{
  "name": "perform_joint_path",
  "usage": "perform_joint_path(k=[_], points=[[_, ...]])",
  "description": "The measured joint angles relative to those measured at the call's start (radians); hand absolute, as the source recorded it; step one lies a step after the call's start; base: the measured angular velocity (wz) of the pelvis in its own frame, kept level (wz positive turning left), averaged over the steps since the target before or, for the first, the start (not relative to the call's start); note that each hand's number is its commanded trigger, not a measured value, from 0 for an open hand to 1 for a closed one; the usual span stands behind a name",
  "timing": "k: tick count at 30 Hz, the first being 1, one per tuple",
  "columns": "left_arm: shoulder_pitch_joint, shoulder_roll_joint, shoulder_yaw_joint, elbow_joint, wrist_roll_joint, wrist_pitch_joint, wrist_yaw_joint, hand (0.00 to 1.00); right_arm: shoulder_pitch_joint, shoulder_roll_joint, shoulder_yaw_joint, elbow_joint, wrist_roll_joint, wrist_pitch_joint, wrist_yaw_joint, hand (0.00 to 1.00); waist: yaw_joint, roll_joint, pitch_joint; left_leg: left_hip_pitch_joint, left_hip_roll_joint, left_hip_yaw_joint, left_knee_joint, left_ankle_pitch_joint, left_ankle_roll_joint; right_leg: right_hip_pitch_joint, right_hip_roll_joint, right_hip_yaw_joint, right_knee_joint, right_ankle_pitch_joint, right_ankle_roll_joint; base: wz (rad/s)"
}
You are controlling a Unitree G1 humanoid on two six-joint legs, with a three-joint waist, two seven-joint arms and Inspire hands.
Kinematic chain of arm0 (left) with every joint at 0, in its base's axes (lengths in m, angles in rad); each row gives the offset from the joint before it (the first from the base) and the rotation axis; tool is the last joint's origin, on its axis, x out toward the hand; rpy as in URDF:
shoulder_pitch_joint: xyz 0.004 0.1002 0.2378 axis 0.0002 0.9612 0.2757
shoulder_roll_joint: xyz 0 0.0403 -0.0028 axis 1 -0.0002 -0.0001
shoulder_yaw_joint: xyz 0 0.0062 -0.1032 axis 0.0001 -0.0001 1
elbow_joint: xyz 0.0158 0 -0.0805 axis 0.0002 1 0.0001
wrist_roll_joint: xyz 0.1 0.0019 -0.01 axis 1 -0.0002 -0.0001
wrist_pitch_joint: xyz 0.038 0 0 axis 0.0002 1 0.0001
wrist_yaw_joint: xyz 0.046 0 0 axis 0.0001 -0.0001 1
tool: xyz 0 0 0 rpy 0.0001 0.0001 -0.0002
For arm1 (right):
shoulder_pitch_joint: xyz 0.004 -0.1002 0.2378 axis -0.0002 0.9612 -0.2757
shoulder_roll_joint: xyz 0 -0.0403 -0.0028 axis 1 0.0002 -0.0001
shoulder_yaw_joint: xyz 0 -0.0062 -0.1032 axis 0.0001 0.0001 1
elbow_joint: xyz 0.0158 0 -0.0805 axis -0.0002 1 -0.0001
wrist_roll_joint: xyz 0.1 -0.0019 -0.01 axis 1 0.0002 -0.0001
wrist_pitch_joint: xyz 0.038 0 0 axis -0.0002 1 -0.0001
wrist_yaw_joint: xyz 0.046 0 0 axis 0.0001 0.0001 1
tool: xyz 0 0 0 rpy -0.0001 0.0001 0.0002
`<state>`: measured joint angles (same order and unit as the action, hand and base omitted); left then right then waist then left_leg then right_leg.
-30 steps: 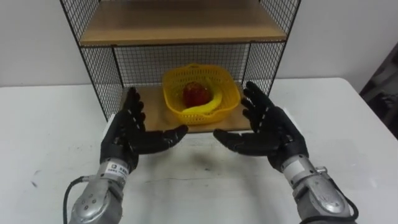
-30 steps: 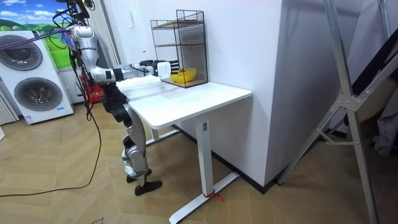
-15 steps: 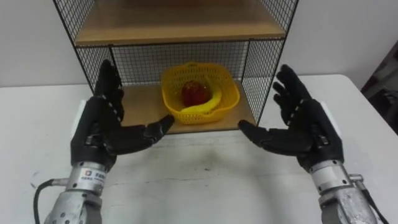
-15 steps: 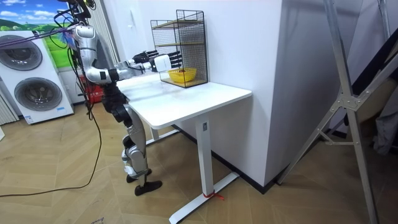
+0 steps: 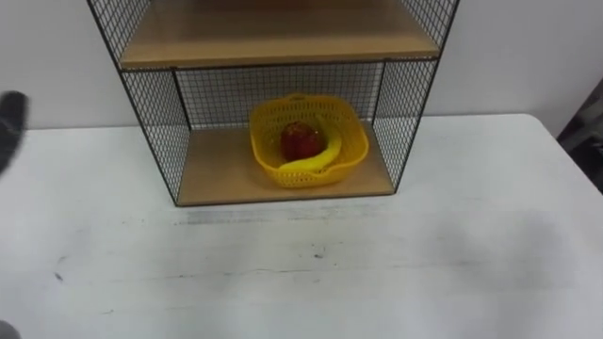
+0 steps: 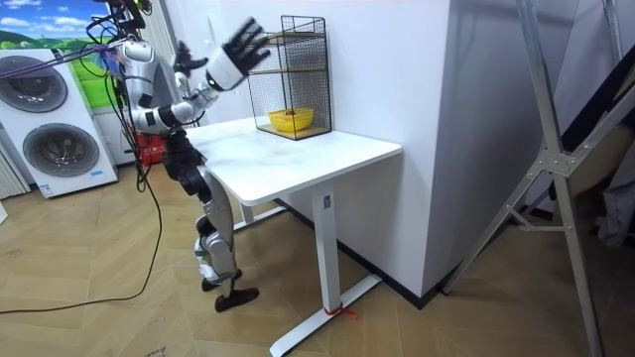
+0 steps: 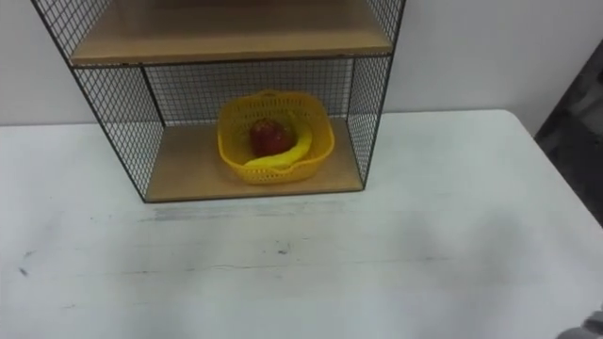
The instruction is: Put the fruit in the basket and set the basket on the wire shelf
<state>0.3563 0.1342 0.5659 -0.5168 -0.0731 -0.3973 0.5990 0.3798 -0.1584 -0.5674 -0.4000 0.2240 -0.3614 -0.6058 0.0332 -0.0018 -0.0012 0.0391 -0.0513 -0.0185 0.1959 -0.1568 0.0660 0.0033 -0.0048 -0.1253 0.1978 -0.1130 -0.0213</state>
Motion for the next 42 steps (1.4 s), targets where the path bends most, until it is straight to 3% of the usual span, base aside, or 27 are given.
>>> perform_joint_path(k=[1,3,6,8,10,12,14,16,19,23,25,27,30,32,36,40,42], points=[[0.001,0.0,0.033,-0.002,0.0,-0.003,0.028,0.0,0.001,-0.001,-0.03,-0.003,0.001,-0.003,-0.031,0.0,0.001,-0.008,-0.0045,-0.002,-0.002,-0.003,0.0,0.001,-0.001,-0.006,-0.004,-0.007,0.009,-0.005,0.0,0.18],[0.003,0.007,0.121,-0.005,-0.004,-0.004,0.123,0.0,0.002,-0.009,-0.118,-0.006,0.003,-0.015,-0.125,0.0,0.002,-0.005,-0.0047,-0.007,-0.008,-0.015,0.002,0.002,-0.002,-0.018,-0.012,-0.016,0.037,-0.023,0.001,0.19],[0.03,0.06,0.269,-0.004,-0.045,-0.01,0.273,0.0,0.003,-0.083,-0.244,-0.003,0.019,-0.019,-0.285,0.0,0.003,-0.003,-0.0039,-0.014,-0.012,-0.014,0.004,0.002,-0.002,-0.04,-0.018,-0.016,0.069,-0.041,-0.001,0.02],[0.039,0.123,0.362,0.016,-0.072,-0.027,0.377,0.0,0.008,-0.138,-0.314,0.026,0.033,-0.036,-0.383,0.0,0.002,-0.008,-0.0058,-0.036,-0.013,-0.015,0.016,-0.001,-0.005,-0.068,-0.024,-0.019,0.098,-0.057,-0.008,0.02],[0.056,0.153,0.411,0.072,-0.094,-0.031,0.428,0.0,0.028,-0.168,-0.351,0.082,0.054,-0.03,-0.435,0.0,0.005,-0.01,-0.0079,-0.055,-0.011,-0.013,0.025,-0.003,-0.007,-0.084,-0.023,-0.02,0.102,-0.059,-0.01,0.0],[0.1,0.163,0.459,0.148,-0.168,-0.008,0.495,0.0,0.071,-0.176,-0.402,0.16,0.117,-0.006,-0.491,0.0,0.005,-0.007,-0.0097,-0.07,-0.01,-0.013,0.025,-0.003,-0.008,-0.1,-0.022,-0.021,0.102,-0.056,-0.008,0.0],[0.129,0.168,0.472,0.207,-0.253,0.003,0.55,0.0,0.102,-0.194,-0.417,0.242,0.223,-0.001,-0.535,0.0,0.004,-0.011,-0.0119,-0.082,-0.012,-0.012,0.026,-0.005,-0.008,-0.116,-0.025,-0.021,0.114,-0.062,-0.009,0.0],[0.149,0.183,0.473,0.327,-0.344,0.018,0.58,0.0,0.121,-0.203,-0.416,0.361,0.311,0.033,-0.552,0.0,0.004,-0.013,-0.0127,-0.095,-0.011,-0.011,0.026,-0.006,-0.01,-0.129,-0.025,-0.021,0.115,-0.063,-0.011,0.0],[0.159,0.183,0.449,0.525,-0.532,0.051,0.593,0.0,0.134,-0.194,-0.396,0.524,0.461,0.081,-0.565,0.0,0.003,-0.017,-0.0156,-0.115,-0.011,-0.011,0.027,-0.006,-0.01,-0.143,-0.024,-0.018,0.119,-0.061,-0.014,0.0],[0.164,0.174,0.303,0.844,-0.809,0.058,0.567,0.0,0.154,-0.174,-0.251,0.845,0.733,0.081,-0.523,0.0,0.005,-0.021,-0.0163,-0.119,-0.009,-0.008,0.03,-0.01,-0.009,-0.148,-0.024,-0.014,0.113,-0.062,-0.013,0.0],[0.163,0.155,0.234,0.953,-0.949,0.061,0.55,0.0,0.154,-0.136,-0.186,0.955,0.85,0.08,-0.497,0.0,0.007,-0.02,-0.0177,-0.125,-0.004,-0.005,0.048,-0.026,-0.005,-0.147,-0.02,-0.014,0.11,-0.065,-0.018,-0.02],[0.15,0.137,0.163,1.087,-1.096,0.07,0.526,0.0,0.154,-0.068,-0.127,1.075,0.981,0.083,-0.472,0.0,0.008,-0.019,-0.0192,-0.135,0.008,0.016,0.076,-0.046,-0.008,-0.144,-0.018,-0.015,0.113,-0.067,-0.016,0.0],[0.143,0.107,0.132,1.229,-1.203,0.071,0.458,0.0,0.153,0.013,-0.067,1.179,1.063,0.094,-0.425,0.0,0.012,-0.017,-0.0211,-0.131,0.009,0.031,0.077,-0.049,-0.007,-0.139,-0.02,-0.01,0.116,-0.064,-0.015,-0.11],[0.125,0.093,0.122,1.315,-1.226,0.072,0.417,0.0,0.138,0.038,-0.03,1.274,1.076,0.104,-0.382,0.0,0.012,-0.017,-0.0211,-0.125,0.01,0.039,0.075,-0.05,-0.006,-0.132,-0.022,-0.01,0.115,-0.063,-0.014,-0.06],[0.096,0.056,0.083,1.456,-1.231,0.105,0.335,0.0,0.088,0.042,0.043,1.408,1.075,0.135,-0.302,0.0,0.007,-0.018,-0.0213,-0.11,0.01,0.05,0.072,-0.051,-0.004,-0.12,-0.022,-0.001,0.112,-0.059,-0.009,-0.07],[0.052,0.025,0.005,1.576,-1.21,0.163,0.219,0.0,0.0,0.042,0.114,1.541,1.035,0.18,-0.209,0.0,0.001,-0.024,-0.0198,-0.079,0.014,0.061,0.058,-0.05,-0.006,-0.083,-0.021,0.001,0.091,-0.051,0.002,0.1],[0.025,0.001,-0.015,1.66,-1.085,0.217,0.124,0.0,-0.066,0.042,0.134,1.604,0.944,0.228,-0.142,0.0,0.001,-0.023,-0.0196,-0.054,0.019,0.079,0.041,-0.048,-0.008,-0.065,-0.02,0.006,0.075,-0.044,0.0,-0.08]])
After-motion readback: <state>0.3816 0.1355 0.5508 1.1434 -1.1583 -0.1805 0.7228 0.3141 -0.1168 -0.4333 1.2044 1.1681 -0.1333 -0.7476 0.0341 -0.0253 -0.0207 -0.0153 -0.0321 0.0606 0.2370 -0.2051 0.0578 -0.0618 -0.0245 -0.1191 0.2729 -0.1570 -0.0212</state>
